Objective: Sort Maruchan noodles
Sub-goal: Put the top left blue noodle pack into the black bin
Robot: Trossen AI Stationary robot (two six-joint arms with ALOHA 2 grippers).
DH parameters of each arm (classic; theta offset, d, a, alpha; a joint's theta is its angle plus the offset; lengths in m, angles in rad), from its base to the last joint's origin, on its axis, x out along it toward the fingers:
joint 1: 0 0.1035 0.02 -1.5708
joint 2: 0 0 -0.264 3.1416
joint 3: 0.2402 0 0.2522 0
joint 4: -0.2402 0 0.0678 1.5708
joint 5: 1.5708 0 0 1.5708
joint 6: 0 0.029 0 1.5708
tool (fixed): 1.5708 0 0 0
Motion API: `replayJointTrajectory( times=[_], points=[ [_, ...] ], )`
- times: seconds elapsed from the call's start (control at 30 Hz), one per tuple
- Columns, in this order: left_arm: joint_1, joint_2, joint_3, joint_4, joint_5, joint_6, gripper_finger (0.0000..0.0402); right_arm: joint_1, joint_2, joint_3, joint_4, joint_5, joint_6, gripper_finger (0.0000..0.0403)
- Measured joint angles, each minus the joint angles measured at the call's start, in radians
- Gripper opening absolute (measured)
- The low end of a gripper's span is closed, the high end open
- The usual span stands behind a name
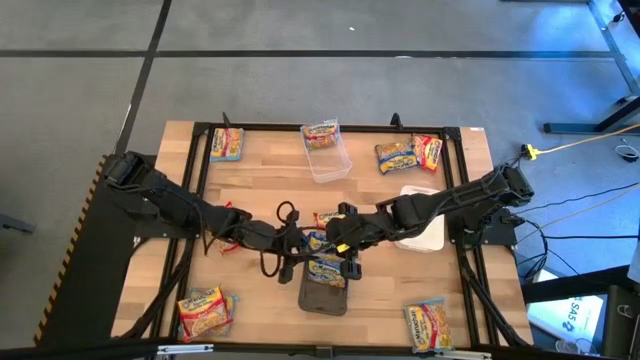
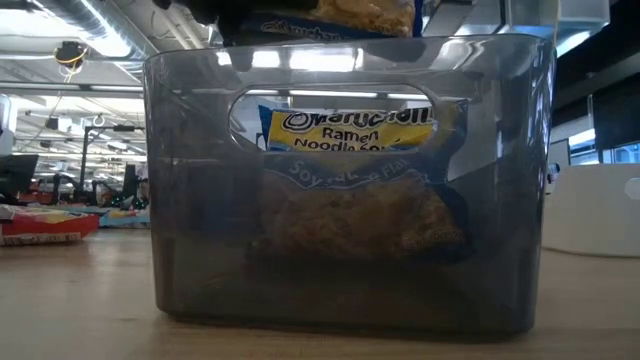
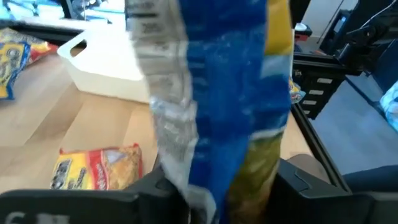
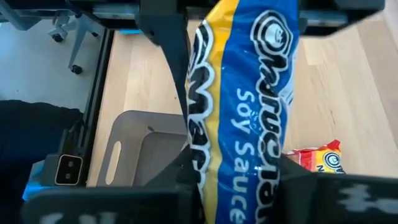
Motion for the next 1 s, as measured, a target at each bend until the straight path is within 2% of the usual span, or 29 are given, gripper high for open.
replayJointTrajectory(
  times=[0.23,0.33,0.43,0.67,1.0],
  points=[
    [-0.022,-0.147,0.000,-0.248,0.095,-0.114,0.0141,0.040,-0.005,0.000,-0.005,-0.001,0.026,0.0063],
    [-0.060,-0.189,0.001,-0.363,0.085,-0.171,0.0141,0.064,0.003,0.000,0.004,-0.006,0.053,0.0062],
    [-0.113,-0.193,0.000,-0.452,0.022,-0.200,0.0141,0.088,0.031,0.000,0.018,-0.007,0.085,0.0067],
    [-0.205,-0.125,0.000,-0.458,-0.115,-0.257,0.0141,0.127,0.114,-0.001,0.081,-0.019,0.153,0.0070],
    [-0.244,-0.032,0.000,-0.456,-0.140,-0.345,0.0141,0.131,0.211,0.000,0.112,-0.015,0.167,0.0071]
  ],
)
